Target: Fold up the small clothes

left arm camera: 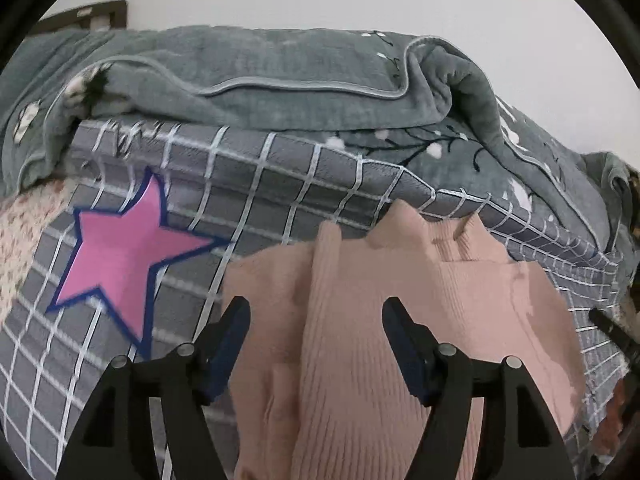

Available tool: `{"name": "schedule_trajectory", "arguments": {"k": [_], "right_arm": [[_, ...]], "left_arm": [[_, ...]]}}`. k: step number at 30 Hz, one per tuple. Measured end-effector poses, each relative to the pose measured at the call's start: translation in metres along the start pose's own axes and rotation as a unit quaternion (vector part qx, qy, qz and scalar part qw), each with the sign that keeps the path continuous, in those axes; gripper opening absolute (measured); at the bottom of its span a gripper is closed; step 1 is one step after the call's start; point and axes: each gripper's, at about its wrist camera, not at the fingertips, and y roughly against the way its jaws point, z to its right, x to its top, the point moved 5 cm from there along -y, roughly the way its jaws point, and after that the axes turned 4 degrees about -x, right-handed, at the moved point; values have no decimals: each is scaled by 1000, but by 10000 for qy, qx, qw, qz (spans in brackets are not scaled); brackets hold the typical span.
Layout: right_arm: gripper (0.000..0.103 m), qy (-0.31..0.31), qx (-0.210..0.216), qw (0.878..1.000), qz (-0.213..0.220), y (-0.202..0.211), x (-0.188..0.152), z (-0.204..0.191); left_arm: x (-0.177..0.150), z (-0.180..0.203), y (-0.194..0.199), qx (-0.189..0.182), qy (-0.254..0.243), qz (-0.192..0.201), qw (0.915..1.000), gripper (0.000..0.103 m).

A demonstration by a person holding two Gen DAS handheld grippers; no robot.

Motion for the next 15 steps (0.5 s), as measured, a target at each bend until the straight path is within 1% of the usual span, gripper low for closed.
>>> {"name": "schedule_trajectory", "arguments": {"k": [2, 6, 7, 9, 11, 15], "right_arm": [[71, 100, -65, 9999, -113, 4, -15, 2], [71, 175, 29, 9989, -441, -3, -49, 7], [71, 160, 9, 9985, -516, -8, -55, 8], [71, 88, -58, 9977, -673, -19, -65, 12], [71, -23, -40, 9971, -754, -24, -66, 16], [71, -246, 25, 9964, -814, -31, -62, 24]], "left_arm": [[-12, -8, 7, -90, 153, -43, 9998, 68], [-38, -18, 13, -412, 297, -154, 9986, 72], [-43, -18, 10, -444, 298, -228, 9983, 72], [-50, -19, 4, -382, 291, -355, 9982, 72], [-55, -24, -2, -327, 357, -385, 9981, 72], [-53, -28, -9, -427, 425, -334, 9976, 72]]}}
